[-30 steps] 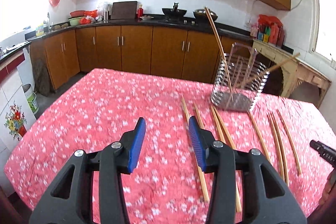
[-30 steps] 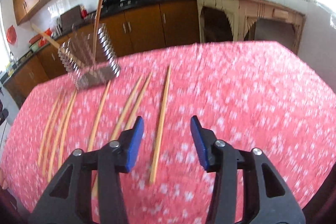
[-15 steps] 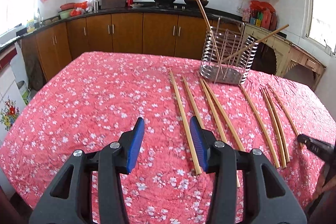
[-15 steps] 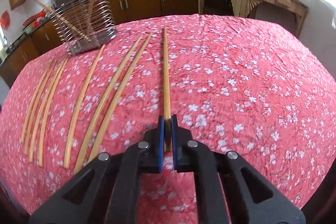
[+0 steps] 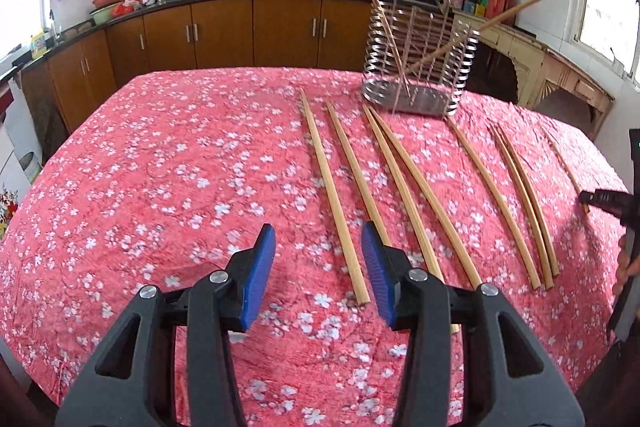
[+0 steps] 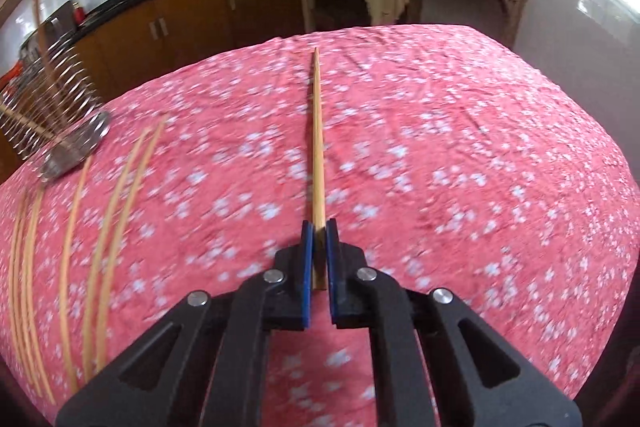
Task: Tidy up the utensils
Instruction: 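Grasp another chopstick with the right tool while the left tool grasps one too, then lift both chopsticks and carry them above the wire holder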
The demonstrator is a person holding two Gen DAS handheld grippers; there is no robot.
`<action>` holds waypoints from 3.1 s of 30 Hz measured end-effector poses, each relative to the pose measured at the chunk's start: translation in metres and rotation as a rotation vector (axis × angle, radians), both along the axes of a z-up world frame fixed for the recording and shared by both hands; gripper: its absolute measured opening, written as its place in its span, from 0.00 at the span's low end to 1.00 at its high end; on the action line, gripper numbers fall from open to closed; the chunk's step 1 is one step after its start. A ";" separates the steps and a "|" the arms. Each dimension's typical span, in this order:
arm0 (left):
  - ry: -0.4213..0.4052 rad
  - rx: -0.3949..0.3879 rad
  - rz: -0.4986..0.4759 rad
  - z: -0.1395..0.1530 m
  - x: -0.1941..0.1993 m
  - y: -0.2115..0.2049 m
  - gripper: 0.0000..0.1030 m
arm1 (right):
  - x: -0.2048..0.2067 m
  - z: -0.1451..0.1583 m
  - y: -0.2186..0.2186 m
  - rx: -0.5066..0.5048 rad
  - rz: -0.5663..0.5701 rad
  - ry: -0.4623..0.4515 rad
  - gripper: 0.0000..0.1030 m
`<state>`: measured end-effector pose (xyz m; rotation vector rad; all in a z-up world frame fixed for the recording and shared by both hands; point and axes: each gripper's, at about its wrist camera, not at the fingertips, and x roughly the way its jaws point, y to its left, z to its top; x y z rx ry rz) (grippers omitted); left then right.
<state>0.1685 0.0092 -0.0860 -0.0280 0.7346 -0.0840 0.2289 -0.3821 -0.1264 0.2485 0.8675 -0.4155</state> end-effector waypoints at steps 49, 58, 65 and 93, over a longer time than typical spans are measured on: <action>0.154 0.054 -0.033 -0.015 0.074 0.013 0.14 | 0.007 -0.003 -0.010 0.005 0.007 0.000 0.08; 0.153 0.096 -0.069 -0.016 0.064 0.010 0.10 | 0.006 -0.003 -0.006 -0.005 0.015 0.004 0.08; 0.148 0.058 -0.081 -0.014 0.059 0.017 0.07 | -0.007 0.008 -0.010 -0.018 0.012 -0.046 0.07; -0.295 -0.060 -0.031 0.088 0.021 0.038 0.07 | -0.051 0.122 0.001 -0.156 0.019 -0.442 0.07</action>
